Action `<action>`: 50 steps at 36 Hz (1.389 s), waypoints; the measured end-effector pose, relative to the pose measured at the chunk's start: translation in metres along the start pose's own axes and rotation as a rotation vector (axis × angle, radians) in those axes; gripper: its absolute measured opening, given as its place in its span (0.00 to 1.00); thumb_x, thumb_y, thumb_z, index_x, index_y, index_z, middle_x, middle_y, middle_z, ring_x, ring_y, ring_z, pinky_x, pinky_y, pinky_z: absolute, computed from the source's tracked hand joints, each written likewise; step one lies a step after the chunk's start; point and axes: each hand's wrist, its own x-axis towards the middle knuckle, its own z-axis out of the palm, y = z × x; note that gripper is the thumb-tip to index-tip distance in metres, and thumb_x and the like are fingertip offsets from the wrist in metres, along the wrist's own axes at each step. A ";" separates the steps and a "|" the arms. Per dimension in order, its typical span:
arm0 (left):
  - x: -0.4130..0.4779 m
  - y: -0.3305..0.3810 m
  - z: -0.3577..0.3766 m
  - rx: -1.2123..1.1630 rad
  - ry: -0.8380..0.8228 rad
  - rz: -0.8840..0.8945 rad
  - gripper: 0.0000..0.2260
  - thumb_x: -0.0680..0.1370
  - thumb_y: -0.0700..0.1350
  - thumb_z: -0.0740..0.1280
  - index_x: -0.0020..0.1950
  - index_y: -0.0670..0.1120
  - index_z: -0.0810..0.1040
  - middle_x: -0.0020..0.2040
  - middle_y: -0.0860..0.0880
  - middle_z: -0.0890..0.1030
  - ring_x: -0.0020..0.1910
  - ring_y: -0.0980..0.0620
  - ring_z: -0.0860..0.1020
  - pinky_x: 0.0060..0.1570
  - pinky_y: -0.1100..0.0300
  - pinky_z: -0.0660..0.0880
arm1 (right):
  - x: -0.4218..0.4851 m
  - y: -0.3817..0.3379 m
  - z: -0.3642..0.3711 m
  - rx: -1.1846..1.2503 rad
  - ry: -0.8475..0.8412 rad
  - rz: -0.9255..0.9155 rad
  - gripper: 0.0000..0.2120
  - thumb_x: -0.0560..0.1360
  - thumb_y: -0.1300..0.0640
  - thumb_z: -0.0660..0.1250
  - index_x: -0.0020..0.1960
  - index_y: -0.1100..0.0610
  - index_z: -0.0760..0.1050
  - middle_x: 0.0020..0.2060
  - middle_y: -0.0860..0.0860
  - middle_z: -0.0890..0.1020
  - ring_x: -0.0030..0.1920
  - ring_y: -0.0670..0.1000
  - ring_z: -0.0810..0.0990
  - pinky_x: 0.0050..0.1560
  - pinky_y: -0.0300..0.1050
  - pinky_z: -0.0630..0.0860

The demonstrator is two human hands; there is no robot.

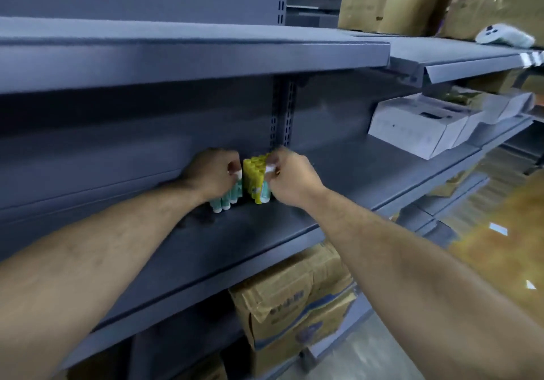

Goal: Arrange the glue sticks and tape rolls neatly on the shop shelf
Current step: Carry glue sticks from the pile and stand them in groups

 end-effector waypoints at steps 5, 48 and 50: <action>0.002 0.005 0.015 0.081 0.027 -0.082 0.04 0.75 0.41 0.68 0.47 0.48 0.80 0.49 0.47 0.83 0.50 0.45 0.80 0.40 0.60 0.67 | 0.032 0.010 0.002 0.054 -0.080 -0.072 0.09 0.77 0.58 0.64 0.57 0.53 0.74 0.50 0.53 0.82 0.47 0.56 0.80 0.45 0.51 0.81; 0.000 -0.012 0.040 0.119 0.130 -0.153 0.09 0.76 0.41 0.68 0.51 0.52 0.85 0.50 0.53 0.83 0.55 0.48 0.76 0.54 0.57 0.73 | 0.087 0.014 0.023 -0.026 -0.163 -0.373 0.04 0.76 0.54 0.67 0.50 0.48 0.77 0.49 0.45 0.80 0.49 0.49 0.78 0.47 0.45 0.77; -0.002 -0.014 0.038 0.129 0.161 -0.177 0.08 0.75 0.43 0.68 0.51 0.52 0.85 0.50 0.52 0.83 0.55 0.49 0.76 0.54 0.55 0.74 | 0.088 0.012 0.026 -0.077 -0.160 -0.387 0.06 0.75 0.55 0.67 0.51 0.49 0.78 0.48 0.46 0.81 0.51 0.50 0.78 0.49 0.45 0.77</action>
